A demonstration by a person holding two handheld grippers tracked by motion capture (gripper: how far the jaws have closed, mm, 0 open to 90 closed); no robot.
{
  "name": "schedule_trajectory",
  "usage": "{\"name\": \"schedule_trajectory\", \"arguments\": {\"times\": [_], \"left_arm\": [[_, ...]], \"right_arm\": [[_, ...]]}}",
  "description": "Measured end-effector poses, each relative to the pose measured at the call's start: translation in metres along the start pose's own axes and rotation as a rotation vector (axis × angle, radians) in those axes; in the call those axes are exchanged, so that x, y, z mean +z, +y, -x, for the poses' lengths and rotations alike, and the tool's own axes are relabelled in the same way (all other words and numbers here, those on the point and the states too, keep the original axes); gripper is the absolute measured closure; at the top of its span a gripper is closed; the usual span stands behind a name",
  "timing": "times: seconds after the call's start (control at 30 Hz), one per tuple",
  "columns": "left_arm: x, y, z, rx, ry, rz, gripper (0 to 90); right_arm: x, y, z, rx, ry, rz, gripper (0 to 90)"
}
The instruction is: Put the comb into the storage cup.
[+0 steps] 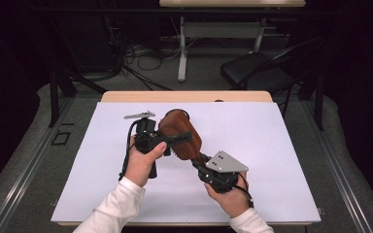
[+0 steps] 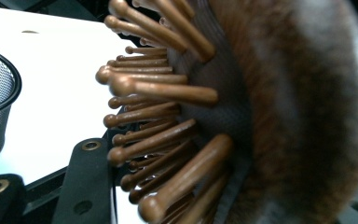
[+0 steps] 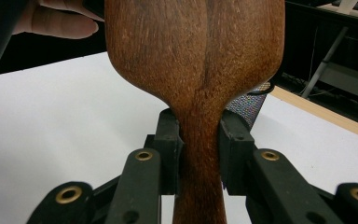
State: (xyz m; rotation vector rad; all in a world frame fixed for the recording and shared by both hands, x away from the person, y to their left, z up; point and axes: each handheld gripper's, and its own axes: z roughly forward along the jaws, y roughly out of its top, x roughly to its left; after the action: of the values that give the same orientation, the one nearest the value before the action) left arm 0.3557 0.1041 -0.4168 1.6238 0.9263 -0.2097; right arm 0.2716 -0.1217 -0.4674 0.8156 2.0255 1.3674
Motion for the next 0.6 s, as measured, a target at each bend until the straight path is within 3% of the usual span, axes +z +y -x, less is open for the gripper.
{"name": "schedule_trajectory", "arguments": {"times": [0.33, 0.6], "left_arm": [[0.0005, 0.0001, -0.0008, -0.036, -0.004, -0.009, 47.4], [0.0018, 0.0010, -0.0006, -0.092, -0.001, -0.009, 49.1]], "right_arm": [[0.0012, -0.0012, 0.0002, 0.002, -0.002, -0.001, 72.3], [0.0009, -0.0011, 0.0010, 0.012, -0.001, 0.002, 72.2]]}}
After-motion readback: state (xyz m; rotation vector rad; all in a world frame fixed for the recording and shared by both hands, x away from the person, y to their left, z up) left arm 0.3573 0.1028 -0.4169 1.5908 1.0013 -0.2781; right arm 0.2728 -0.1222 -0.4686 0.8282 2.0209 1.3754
